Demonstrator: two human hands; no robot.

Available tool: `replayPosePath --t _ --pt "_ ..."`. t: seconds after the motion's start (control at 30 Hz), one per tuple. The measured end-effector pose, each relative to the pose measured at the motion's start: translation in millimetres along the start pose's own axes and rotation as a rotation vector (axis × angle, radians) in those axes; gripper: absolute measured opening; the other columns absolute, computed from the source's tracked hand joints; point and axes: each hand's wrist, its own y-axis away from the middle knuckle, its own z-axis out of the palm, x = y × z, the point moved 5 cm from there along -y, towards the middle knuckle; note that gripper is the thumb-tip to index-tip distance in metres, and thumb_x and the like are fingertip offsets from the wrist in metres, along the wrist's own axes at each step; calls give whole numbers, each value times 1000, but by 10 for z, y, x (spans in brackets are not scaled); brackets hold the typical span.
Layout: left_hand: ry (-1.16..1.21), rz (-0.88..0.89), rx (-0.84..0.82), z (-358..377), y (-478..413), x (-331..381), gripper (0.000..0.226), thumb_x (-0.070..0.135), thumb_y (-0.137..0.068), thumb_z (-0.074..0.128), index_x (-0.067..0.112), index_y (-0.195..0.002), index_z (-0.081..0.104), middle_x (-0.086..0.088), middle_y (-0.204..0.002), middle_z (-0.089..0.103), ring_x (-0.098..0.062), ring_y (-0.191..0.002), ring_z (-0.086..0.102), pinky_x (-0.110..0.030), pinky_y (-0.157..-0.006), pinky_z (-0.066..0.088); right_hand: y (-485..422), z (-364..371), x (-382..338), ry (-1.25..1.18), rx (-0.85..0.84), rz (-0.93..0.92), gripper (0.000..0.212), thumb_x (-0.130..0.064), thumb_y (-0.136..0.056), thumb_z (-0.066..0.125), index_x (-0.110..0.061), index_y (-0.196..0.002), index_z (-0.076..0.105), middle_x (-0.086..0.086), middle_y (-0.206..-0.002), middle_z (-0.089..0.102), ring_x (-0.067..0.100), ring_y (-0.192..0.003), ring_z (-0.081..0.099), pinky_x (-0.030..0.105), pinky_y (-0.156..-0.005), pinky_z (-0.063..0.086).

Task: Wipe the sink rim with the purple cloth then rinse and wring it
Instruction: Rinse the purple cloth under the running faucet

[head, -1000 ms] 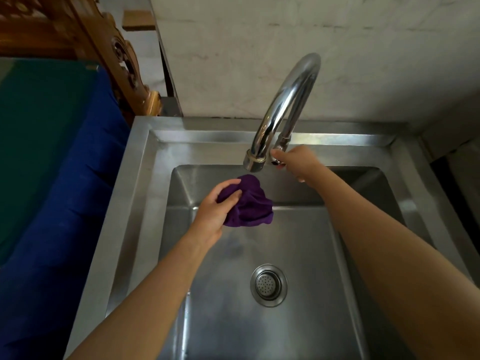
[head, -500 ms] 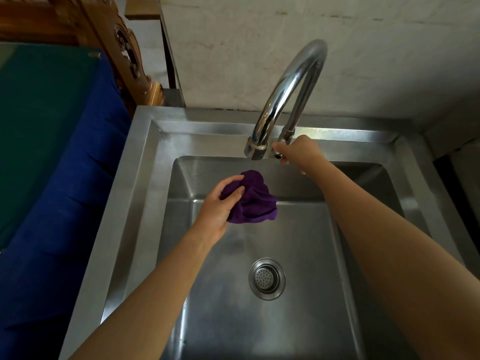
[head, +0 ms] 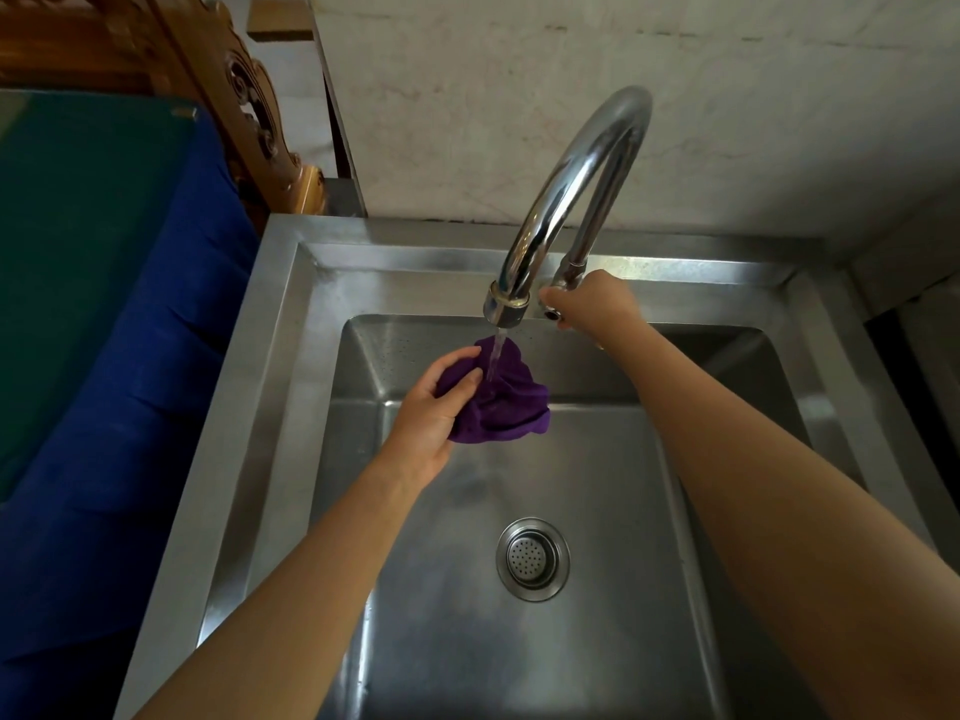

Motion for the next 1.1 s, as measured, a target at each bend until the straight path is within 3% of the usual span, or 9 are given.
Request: replayPosePath --t 0.43,0.57,0.67,0.77,0.8,0.87,0.97,1.03,1.1 --pt "-16 -1 -8 25 19 -49 26 3 -88 54 24 -100 64 5 -92 72 -13 -87 69 -27 -75 58 -11 10 12 -57 3 23 19 -29 -87 55 -10 -85 54 13 -95 70 12 -60 51 21 -50 39" --pt "-21 9 -17 9 11 -60 25 4 -88 55 23 -101 64 5 -91 73 -12 -86 69 -26 -71 58 37 -25 19 -62 -25 57 36 -41 -90 51 -12 -69 50 10 -79 65 11 -52 48 21 -48 37" --pt "-18 13 -20 -7 14 -69 24 7 -89 54 19 -108 62 0 -102 69 -11 -87 69 -24 -69 56 159 -171 112 -152 148 108 57 -58 -92 34 -6 -84 56 10 -80 60 19 -64 54 29 -57 42" --pt "17 7 -24 -24 -9 -110 23 8 -90 54 21 -107 62 -2 -106 67 -12 -89 68 -25 -71 57 517 -21 504 -362 377 154 53 -53 -95 28 -8 -95 56 12 -95 63 28 -89 58 36 -77 45" --pt "24 0 -26 -26 -18 -129 23 8 -90 53 22 -105 63 -1 -105 67 -12 -89 68 -26 -72 57 646 158 631 -456 356 162 55 -54 -94 28 -8 -102 58 13 -103 65 30 -98 60 40 -86 47" --pt "16 -14 -35 -9 -22 -171 24 8 -90 53 24 -103 64 1 -102 69 -13 -91 68 -29 -76 58 808 605 735 -625 87 173 64 -61 -91 25 -14 -125 51 8 -123 60 27 -112 58 48 -96 47" --pt "-25 -17 -44 30 -18 -203 23 11 -92 51 24 -106 63 3 -102 70 -14 -96 66 -33 -82 57 841 914 563 -858 -276 94 51 -62 -90 31 -34 -131 46 -2 -123 61 17 -106 63 42 -84 56" --pt "4 -15 2 7 -25 -210 25 18 -94 48 20 -117 57 -2 -109 66 -18 -103 63 -37 -90 52 790 871 428 -765 -264 -58 33 -43 -93 47 -33 -125 51 -2 -114 65 11 -96 66 28 -73 57" --pt "43 -36 60 -42 -37 -237 37 29 -96 43 17 -131 47 -7 -122 62 -21 -111 60 -41 -97 48 773 854 357 -654 -229 -154 38 -22 -92 54 -25 -130 49 0 -111 64 10 -90 65 24 -70 56"
